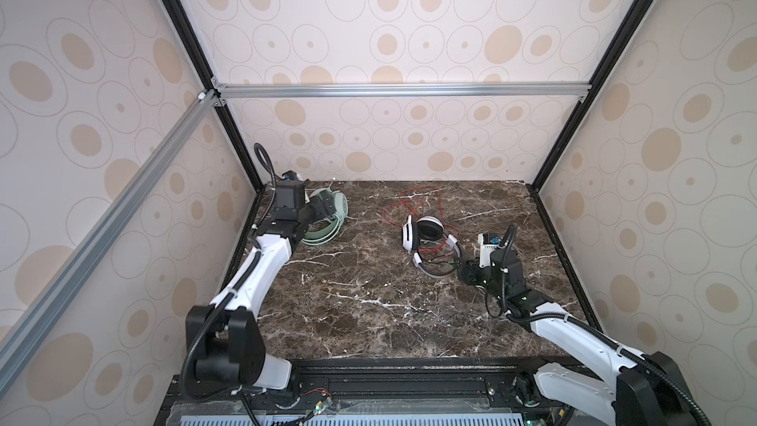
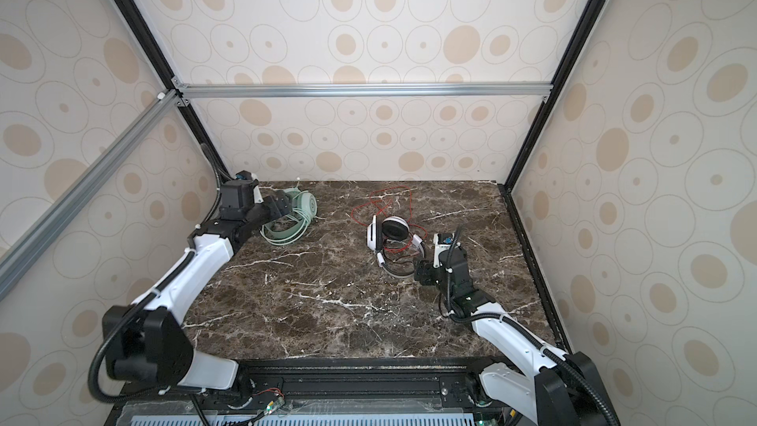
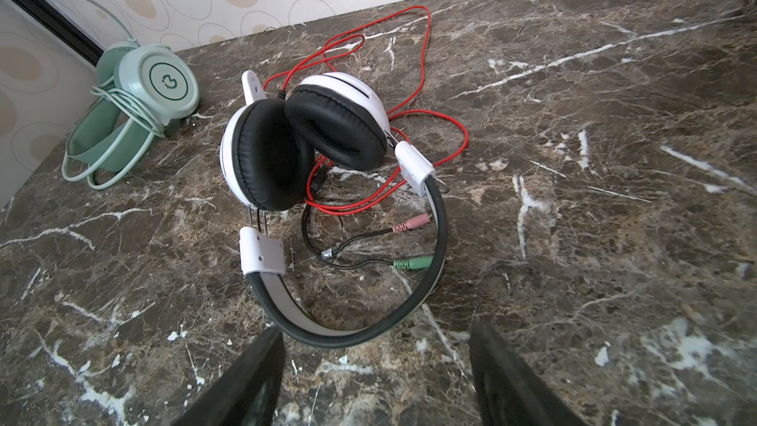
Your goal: Wrap the headphones
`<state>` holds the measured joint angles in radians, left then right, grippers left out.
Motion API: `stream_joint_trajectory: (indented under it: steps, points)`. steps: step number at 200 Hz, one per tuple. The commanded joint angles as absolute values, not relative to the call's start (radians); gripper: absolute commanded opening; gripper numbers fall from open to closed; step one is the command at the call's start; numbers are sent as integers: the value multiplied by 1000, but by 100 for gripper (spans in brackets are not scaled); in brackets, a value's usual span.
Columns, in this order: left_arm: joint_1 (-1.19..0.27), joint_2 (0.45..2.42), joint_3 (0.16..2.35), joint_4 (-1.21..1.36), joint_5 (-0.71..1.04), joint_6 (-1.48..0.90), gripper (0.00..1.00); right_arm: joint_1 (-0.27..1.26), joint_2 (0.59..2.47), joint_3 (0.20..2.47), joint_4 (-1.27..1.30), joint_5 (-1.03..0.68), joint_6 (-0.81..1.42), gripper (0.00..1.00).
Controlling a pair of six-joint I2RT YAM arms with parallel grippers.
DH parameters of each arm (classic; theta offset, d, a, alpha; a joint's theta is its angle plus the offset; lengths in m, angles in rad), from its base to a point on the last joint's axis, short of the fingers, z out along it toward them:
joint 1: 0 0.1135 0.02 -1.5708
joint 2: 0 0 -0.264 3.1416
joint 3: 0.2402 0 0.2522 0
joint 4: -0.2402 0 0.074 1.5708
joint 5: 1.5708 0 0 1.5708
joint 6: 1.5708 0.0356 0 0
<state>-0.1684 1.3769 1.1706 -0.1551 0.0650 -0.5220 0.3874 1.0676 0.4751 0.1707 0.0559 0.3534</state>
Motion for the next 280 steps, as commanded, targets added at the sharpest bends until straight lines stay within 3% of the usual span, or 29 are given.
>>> stream_joint_trajectory:
  steps: [1, 68, 71, 77, 80, 108, 154, 164, 192, 198, 228, 280]
  points:
    - [-278, 1298, 1113, -21, -52, -456, 98, 397, 1051, 480, 187, 56, 354, 74]
    - [-356, 1193, 1062, 90, -34, -418, 98, 487, 1086, 444, 367, 99, 255, 77]
    - [-356, 1187, 1064, 87, -30, -414, 98, 503, 1097, 450, 378, 110, 245, 78]
    - [-356, 1172, 1068, 78, -20, -403, 98, 531, 1126, 468, 393, 128, 223, 96]
    - [-356, 1166, 1072, 72, -17, -399, 98, 542, 1140, 477, 399, 133, 211, 100]
    - [-355, 1119, 1110, -23, 14, -358, 98, 626, 1299, 566, 535, 139, 158, 100]
    - [-355, 1014, 1074, -86, -6, -300, 98, 648, 1614, 883, 520, -106, 60, 100]
    - [-354, 987, 1047, -68, -12, -295, 98, 649, 1698, 972, 488, -63, 74, 100]
    - [-352, 948, 1009, -40, -5, -297, 98, 647, 1967, 1394, 78, 34, -4, 96]
    - [-350, 946, 1009, -42, 0, -295, 98, 648, 2012, 1466, 16, 38, -24, 100]
    - [-347, 910, 994, -44, -2, -302, 98, 651, 2133, 1583, 106, 34, -147, 100]
    - [-347, 846, 976, -42, -21, -300, 98, 619, 2440, 2044, -120, -62, -76, 100]
